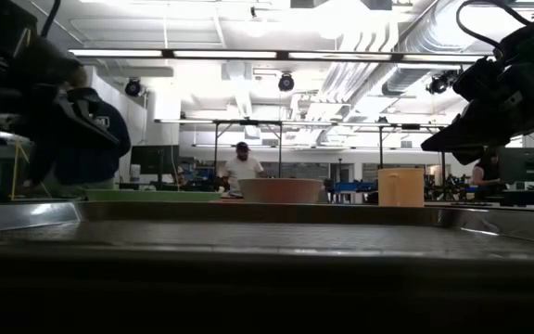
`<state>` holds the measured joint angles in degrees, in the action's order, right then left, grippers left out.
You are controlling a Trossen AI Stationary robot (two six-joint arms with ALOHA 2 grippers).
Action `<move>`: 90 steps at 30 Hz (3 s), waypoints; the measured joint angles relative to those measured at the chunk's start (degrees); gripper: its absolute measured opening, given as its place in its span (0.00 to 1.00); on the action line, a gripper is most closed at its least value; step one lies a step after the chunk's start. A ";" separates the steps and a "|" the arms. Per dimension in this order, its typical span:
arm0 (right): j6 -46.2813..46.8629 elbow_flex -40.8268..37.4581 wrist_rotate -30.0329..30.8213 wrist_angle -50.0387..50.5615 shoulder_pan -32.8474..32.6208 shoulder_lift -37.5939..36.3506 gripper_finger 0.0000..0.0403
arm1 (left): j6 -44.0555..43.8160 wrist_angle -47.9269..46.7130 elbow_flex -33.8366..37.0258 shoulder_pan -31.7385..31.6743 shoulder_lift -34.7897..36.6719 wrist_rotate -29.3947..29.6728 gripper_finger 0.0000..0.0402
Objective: Set up tray
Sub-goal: Put the orange mug on the brown serving tray
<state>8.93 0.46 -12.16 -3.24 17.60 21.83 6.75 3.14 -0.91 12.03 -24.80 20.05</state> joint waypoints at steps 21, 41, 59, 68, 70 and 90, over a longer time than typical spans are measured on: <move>-1.42 0.00 2.10 -0.75 0.00 0.01 0.00 | -25.05 6.90 0.00 0.00 0.00 -2.51 0.14; 24.56 0.64 5.95 -16.40 0.03 -0.14 0.00 | -24.64 6.97 0.00 0.00 0.00 -1.62 0.14; -4.79 65.92 29.00 47.99 8.26 23.70 0.12 | -24.60 6.02 0.00 0.00 0.00 0.66 0.14; -10.92 94.76 28.22 71.11 17.48 46.52 0.53 | -24.60 5.70 0.00 0.00 0.00 0.65 0.14; -9.82 100.35 25.39 77.79 19.45 52.34 0.61 | -24.60 5.70 0.00 0.00 0.00 0.64 0.14; 0.14 108.83 17.48 91.07 26.12 84.84 0.68 | -24.59 4.32 0.00 0.00 0.00 -1.93 0.14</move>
<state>9.07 109.30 5.31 87.83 43.71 106.67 -17.84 7.46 -0.91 12.03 -24.79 18.12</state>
